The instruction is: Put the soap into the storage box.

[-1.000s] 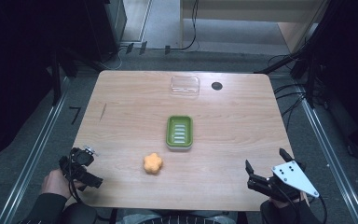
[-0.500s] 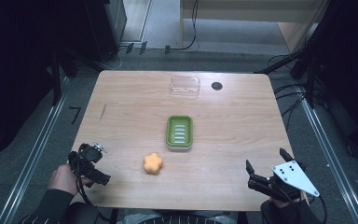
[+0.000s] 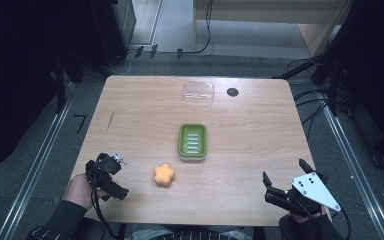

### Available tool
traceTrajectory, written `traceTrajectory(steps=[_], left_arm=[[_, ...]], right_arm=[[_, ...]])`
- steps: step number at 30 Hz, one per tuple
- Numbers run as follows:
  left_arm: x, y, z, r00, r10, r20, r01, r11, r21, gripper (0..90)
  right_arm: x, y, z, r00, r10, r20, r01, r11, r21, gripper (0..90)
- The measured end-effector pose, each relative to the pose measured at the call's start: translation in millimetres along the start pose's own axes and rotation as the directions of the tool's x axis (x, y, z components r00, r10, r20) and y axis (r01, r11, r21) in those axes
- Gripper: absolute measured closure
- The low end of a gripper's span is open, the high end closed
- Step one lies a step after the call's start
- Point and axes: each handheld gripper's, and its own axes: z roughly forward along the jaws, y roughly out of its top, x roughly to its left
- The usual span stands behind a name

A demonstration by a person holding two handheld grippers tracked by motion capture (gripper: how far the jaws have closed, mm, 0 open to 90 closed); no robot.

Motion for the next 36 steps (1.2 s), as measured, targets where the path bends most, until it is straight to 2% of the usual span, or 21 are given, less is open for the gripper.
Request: traceTrajectory(steps=[2,8,21,28,36], left_arm=[[-0.5,1.1,-0.5,1.0000,0.008,-0.001,-0.008,1.0000,0.006,0.0],[-7.4,8.7,-1.0,0.9994,0.023,0.025,-0.023,0.9996,-0.016,0.0],[-23.2,29.6,-1.3,0.9961,0.085,0.021,-0.085,0.9961,-0.022,0.0],[-33.8,43.5,0.1,0.9904,0.135,0.029,-0.134,0.9908,-0.017,0.0],[-40.4,55.9,1.0,0.9875,0.153,0.040,-0.152,0.9880,-0.029,0.0]], right_arm=[[-0.2,0.1,0.0,1.0000,0.002,-0.003,-0.002,1.000,0.000,0.0],[0.3,0.4,0.6,1.0000,0.000,-0.004,0.000,1.000,0.001,0.0],[-0.1,0.3,0.2,1.0000,0.000,-0.003,0.000,1.000,-0.004,0.0],[0.4,0.3,-0.1,1.0000,0.004,-0.001,-0.004,1.000,-0.002,0.0],[-0.1,0.3,0.2,1.0000,0.000,-0.003,0.000,1.000,-0.002,0.0]])
